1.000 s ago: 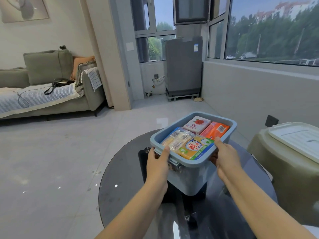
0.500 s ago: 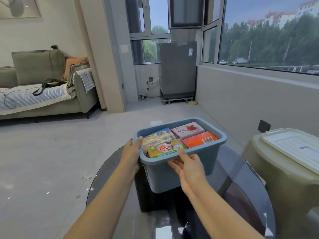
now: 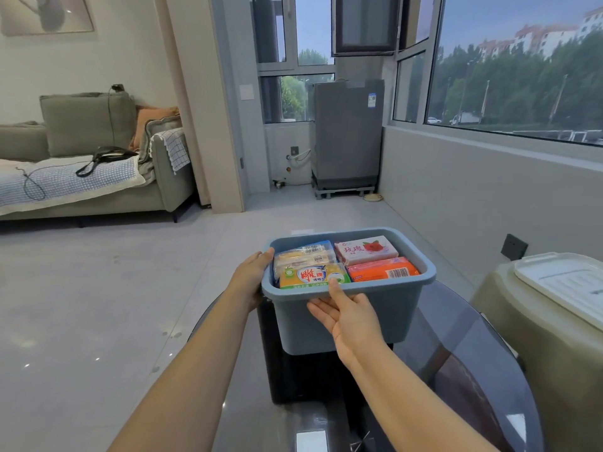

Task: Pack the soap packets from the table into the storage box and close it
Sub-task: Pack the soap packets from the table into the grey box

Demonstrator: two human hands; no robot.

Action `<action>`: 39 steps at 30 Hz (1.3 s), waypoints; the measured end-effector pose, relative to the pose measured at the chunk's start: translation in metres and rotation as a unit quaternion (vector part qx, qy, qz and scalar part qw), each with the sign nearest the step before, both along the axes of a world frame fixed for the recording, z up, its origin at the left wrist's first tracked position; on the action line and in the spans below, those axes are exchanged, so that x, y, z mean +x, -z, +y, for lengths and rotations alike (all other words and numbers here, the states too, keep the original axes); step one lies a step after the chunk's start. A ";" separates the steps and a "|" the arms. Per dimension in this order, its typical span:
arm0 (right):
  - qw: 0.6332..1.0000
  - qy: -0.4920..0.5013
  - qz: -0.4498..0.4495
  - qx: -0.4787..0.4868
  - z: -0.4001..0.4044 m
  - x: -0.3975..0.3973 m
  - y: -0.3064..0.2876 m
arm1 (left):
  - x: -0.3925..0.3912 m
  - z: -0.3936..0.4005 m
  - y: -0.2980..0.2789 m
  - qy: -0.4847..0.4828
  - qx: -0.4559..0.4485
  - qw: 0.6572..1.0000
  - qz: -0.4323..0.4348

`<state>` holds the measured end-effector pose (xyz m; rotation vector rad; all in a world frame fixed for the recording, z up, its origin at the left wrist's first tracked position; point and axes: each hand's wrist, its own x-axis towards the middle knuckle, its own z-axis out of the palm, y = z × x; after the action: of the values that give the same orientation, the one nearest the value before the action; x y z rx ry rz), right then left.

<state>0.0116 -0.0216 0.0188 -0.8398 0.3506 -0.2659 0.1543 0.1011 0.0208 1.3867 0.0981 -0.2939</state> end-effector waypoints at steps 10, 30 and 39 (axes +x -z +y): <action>0.955 -0.063 0.094 -0.273 -0.049 -0.029 0.002 | -0.073 -0.004 0.004 -0.070 0.228 0.923 -0.302; 0.787 0.241 0.148 -0.548 -0.296 -0.132 0.023 | -0.192 -0.288 0.021 0.261 0.057 0.943 -0.200; 0.544 0.291 0.361 -0.700 -0.357 -0.152 0.062 | -0.189 -0.371 0.061 0.286 0.041 0.954 -0.082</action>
<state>-0.1403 -0.3782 -0.0430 -2.4783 1.3012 -0.8867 -0.0348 -0.2696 -0.0404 1.4966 -0.4426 -0.6603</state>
